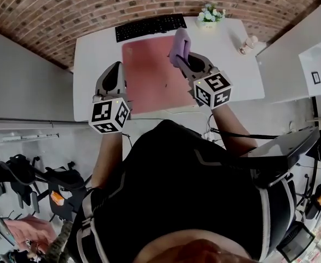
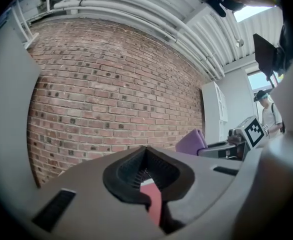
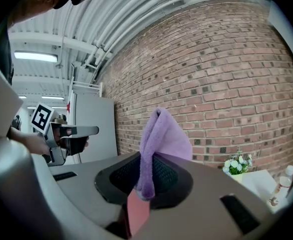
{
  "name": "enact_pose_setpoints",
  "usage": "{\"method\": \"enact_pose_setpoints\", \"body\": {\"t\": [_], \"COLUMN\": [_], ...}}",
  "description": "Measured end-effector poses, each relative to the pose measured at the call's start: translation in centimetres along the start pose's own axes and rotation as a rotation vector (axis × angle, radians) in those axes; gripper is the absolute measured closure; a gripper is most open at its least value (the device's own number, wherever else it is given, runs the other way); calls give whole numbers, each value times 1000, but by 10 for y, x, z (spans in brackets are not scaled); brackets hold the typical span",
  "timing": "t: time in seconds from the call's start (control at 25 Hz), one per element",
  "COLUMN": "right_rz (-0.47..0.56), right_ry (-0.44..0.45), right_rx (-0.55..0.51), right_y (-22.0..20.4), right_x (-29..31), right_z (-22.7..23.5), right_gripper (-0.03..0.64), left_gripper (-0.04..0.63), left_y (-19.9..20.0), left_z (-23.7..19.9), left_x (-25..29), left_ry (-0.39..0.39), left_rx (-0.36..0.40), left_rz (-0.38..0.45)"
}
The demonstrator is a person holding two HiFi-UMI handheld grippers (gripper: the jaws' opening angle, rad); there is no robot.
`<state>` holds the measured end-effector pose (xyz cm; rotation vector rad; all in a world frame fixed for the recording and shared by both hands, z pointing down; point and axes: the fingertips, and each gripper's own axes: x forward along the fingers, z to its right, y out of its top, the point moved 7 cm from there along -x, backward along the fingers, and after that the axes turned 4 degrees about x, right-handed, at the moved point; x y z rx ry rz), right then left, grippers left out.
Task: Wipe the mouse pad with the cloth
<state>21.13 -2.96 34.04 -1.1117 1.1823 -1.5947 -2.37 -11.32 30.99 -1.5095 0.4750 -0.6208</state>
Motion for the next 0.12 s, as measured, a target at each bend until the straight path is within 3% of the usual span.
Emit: {"method": "enact_pose_setpoints", "body": {"t": [0.12], "right_rz": [-2], "right_ry": [-3], "right_rx": [11], "right_y": [2], "right_x": [-5], "right_z": [5], "right_gripper": [563], "left_gripper": [594], "left_y": [1], "left_z": [3], "left_x": [-1], "left_ry": [13], "left_rx": [-5], "left_rz": [-5]}}
